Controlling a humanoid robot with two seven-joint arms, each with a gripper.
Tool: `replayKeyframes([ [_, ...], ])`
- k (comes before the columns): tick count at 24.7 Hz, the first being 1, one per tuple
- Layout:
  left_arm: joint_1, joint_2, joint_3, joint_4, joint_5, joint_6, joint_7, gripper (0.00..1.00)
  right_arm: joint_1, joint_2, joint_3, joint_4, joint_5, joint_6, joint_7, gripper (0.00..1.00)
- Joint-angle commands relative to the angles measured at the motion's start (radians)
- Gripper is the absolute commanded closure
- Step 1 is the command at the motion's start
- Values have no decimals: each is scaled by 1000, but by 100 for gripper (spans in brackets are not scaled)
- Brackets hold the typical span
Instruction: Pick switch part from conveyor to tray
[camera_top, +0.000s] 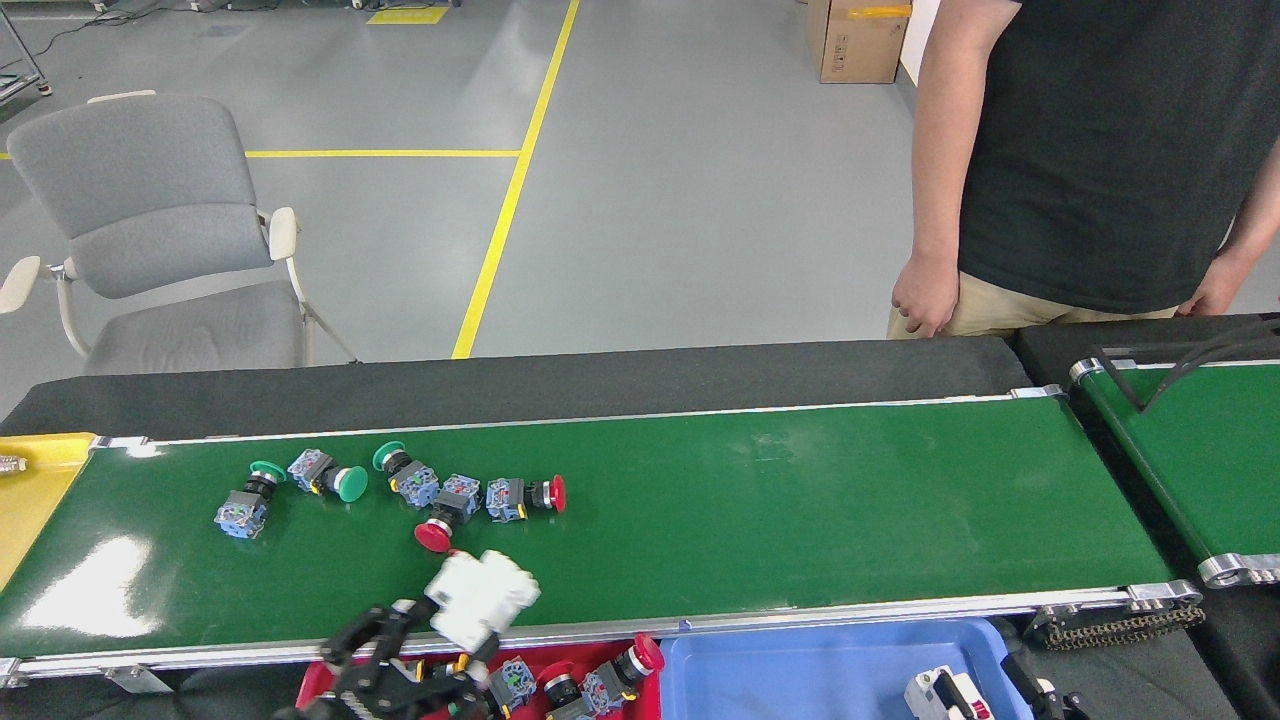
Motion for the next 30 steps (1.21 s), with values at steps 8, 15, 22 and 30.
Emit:
replayKeyframes([
  [8, 36, -210, -178, -19, -270, 90, -35, 3, -26, 70, 79, -16, 125, 176, 31, 0],
  [15, 74, -210, -241, -19, -264, 160, -30, 0, -26, 10, 78, -16, 123, 163, 29, 0],
  [22, 59, -191, 132, -17, -184, 294, -23, 0, -26, -1, 90, -16, 120, 131, 31, 0],
  [30, 26, -101, 768, 133, -88, -2, -23, 0, -46, -10, 119, -16, 120, 25, 31, 0],
])
